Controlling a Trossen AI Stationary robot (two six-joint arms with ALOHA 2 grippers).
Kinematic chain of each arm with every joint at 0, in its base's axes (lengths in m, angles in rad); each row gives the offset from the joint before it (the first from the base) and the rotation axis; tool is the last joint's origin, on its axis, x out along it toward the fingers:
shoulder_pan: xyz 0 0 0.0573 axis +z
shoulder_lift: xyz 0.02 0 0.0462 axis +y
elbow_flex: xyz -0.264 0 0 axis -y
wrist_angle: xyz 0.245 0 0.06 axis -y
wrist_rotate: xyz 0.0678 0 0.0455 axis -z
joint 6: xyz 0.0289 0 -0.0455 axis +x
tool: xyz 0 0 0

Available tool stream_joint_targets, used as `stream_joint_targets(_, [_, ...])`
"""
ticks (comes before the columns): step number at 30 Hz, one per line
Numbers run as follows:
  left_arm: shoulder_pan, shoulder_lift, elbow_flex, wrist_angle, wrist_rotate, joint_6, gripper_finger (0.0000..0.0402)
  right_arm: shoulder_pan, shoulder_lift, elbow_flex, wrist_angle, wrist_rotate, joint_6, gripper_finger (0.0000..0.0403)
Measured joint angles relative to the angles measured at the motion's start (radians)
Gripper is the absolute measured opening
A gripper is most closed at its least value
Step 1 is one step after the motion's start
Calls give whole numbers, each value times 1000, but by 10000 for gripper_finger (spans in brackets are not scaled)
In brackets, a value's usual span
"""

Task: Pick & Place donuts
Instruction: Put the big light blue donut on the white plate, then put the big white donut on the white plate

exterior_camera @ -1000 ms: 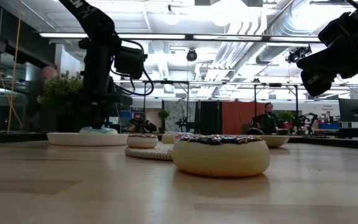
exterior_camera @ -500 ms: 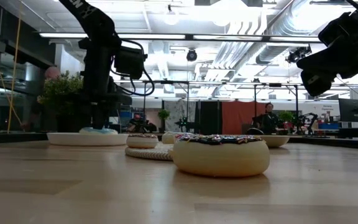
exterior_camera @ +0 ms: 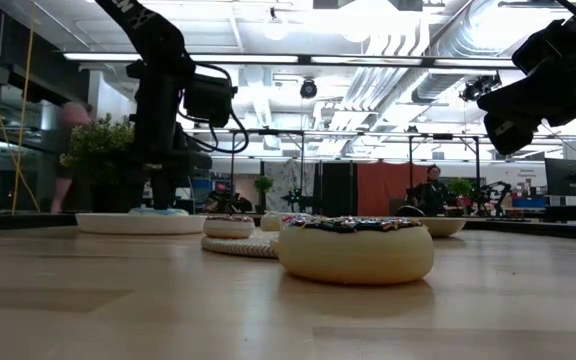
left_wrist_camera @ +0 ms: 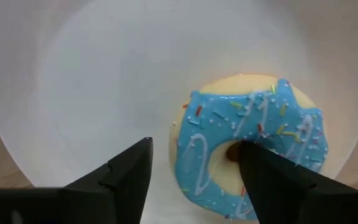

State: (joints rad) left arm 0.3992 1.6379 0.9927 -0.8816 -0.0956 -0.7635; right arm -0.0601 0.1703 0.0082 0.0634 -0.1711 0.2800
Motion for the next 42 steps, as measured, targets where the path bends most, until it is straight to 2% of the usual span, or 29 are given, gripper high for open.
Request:
stream_joint_targets(23, [0, -1, 221, -174, 5, 26, 229, 0, 0, 0, 0, 0, 0, 0])
stream_joint_targets(35, [0, -1, 403, -158, 60, 129, 229, 0, 0, 0, 0, 0, 0, 0])
stream_joint_targets(42, [0, 46, 518, -178, 95, 64, 229, 0, 0, 0, 0, 0, 0, 0])
